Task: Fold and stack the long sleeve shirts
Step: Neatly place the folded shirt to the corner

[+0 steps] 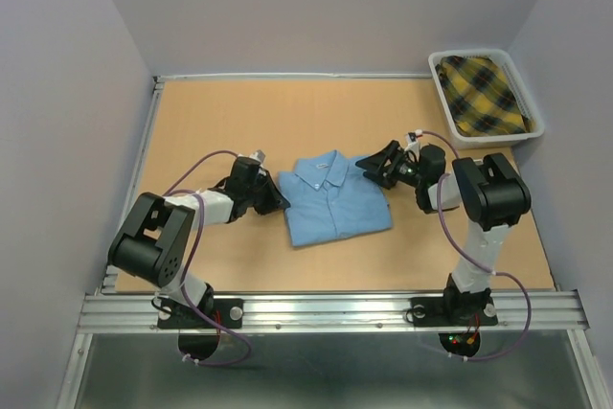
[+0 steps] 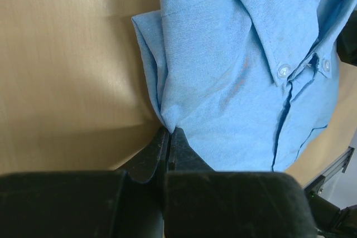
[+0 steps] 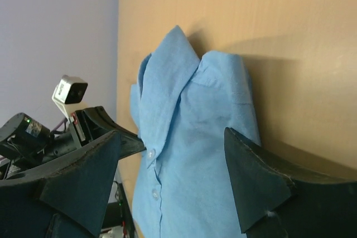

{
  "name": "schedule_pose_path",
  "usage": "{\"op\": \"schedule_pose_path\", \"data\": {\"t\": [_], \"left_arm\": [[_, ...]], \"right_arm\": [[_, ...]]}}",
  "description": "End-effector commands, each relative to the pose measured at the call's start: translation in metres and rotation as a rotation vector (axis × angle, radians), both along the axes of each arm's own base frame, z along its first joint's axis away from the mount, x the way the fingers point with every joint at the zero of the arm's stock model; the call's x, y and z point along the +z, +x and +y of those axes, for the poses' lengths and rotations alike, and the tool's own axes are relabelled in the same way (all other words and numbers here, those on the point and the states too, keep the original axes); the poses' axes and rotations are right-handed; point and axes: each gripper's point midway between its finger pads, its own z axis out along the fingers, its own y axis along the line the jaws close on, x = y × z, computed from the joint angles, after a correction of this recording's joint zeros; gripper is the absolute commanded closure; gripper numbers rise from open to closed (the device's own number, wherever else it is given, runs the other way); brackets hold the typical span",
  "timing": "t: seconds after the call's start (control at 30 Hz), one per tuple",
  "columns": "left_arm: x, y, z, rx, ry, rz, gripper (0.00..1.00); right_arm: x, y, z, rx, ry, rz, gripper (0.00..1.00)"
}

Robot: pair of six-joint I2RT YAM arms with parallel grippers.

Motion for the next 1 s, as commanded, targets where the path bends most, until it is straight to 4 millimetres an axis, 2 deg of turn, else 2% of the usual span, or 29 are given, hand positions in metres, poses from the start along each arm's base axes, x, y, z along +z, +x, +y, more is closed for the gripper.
{"op": "schedule_pose_path", "data": {"t": [0.0,0.03,0.1,0.13,0.17,0.2,0.3,0.33,0.37,0.4,0.43,0.47,0.5,0.53,0.57,0.6,0.63,0.67,0.77,0.8,0.87,0.9,0.93,0.97], "left_arm": [[-0.011,0.009,0.020,0.024,0.101,0.020,1.00],[-0.009,0.012,0.022,0.027,0.106,0.017,1.00],[-0.004,0.026,0.030,0.036,0.131,-0.001,1.00],[0.005,0.037,0.031,0.040,0.143,-0.017,0.99],[0.003,0.044,0.036,0.044,0.165,-0.014,0.99],[0.004,0.054,0.044,0.045,0.196,-0.031,0.97],[0.013,0.086,0.050,0.041,0.231,-0.043,0.90],[0.013,0.089,0.056,0.029,0.256,-0.026,0.81],[0.017,0.096,0.056,0.024,0.260,-0.031,0.77],[0.032,0.111,0.052,0.025,0.252,-0.066,0.71],[0.040,0.115,0.052,0.026,0.252,-0.085,0.64],[0.048,0.118,0.053,0.036,0.249,-0.095,0.45],[0.067,0.123,0.054,0.061,0.237,-0.132,0.33],[0.075,0.122,0.055,0.076,0.231,-0.138,0.29],[0.092,0.120,0.056,0.097,0.213,-0.169,0.26],[0.100,0.117,0.057,0.116,0.200,-0.180,0.23],[0.107,0.113,0.057,0.137,0.176,-0.187,0.21],[0.122,0.101,0.058,0.177,0.126,-0.211,0.18],[0.143,0.078,0.051,0.235,-0.011,-0.249,0.10],[0.143,0.053,0.046,0.269,-0.084,-0.228,0.10],[0.152,0.033,0.031,0.281,-0.173,-0.262,0.08],[0.145,0.006,0.017,0.285,-0.225,-0.232,0.02],[0.144,-0.005,0.007,0.283,-0.268,-0.221,0.02],[0.132,-0.021,0.005,0.322,-0.318,-0.170,0.02]], "right_arm": [[0.028,0.021,-0.029,-0.096,-0.007,-0.142,0.20],[0.034,0.024,-0.040,-0.118,-0.005,-0.155,0.20],[0.045,0.022,-0.047,-0.119,0.005,-0.162,0.20],[0.060,0.022,-0.052,-0.122,0.011,-0.193,0.20],[0.063,0.019,-0.052,-0.119,0.010,-0.187,0.20],[0.079,0.017,-0.052,-0.108,-0.002,-0.226,0.20],[0.081,0.007,-0.053,-0.101,-0.045,-0.181,0.19],[0.097,0.004,-0.056,-0.106,-0.082,-0.236,0.18],[0.100,0.001,-0.057,-0.108,-0.109,-0.237,0.18],[0.090,-0.006,-0.059,-0.103,-0.143,-0.170,0.17],[0.093,-0.009,-0.063,-0.105,-0.198,-0.198,0.17],[0.095,-0.013,-0.065,-0.106,-0.226,-0.198,0.16],[0.103,-0.020,-0.070,-0.105,-0.277,-0.209,0.16],[0.106,-0.025,-0.071,-0.107,-0.295,-0.214,0.15],[0.106,-0.031,-0.072,-0.104,-0.304,-0.200,0.15],[0.121,-0.039,-0.072,-0.109,-0.301,-0.239,0.15],[0.125,-0.044,-0.071,-0.105,-0.296,-0.244,0.15],[0.127,-0.051,-0.070,-0.100,-0.290,-0.234,0.14],[0.144,-0.068,-0.069,-0.093,-0.284,-0.269,0.12],[0.144,-0.073,-0.069,-0.094,-0.285,-0.262,0.10],[0.158,-0.083,-0.070,-0.110,-0.277,-0.298,0.08],[0.158,-0.087,-0.072,-0.125,-0.281,-0.285,0.01],[0.165,-0.092,-0.072,-0.130,-0.274,-0.299,0.00],[0.166,-0.097,-0.073,-0.131,-0.275,-0.290,0.00]]}}
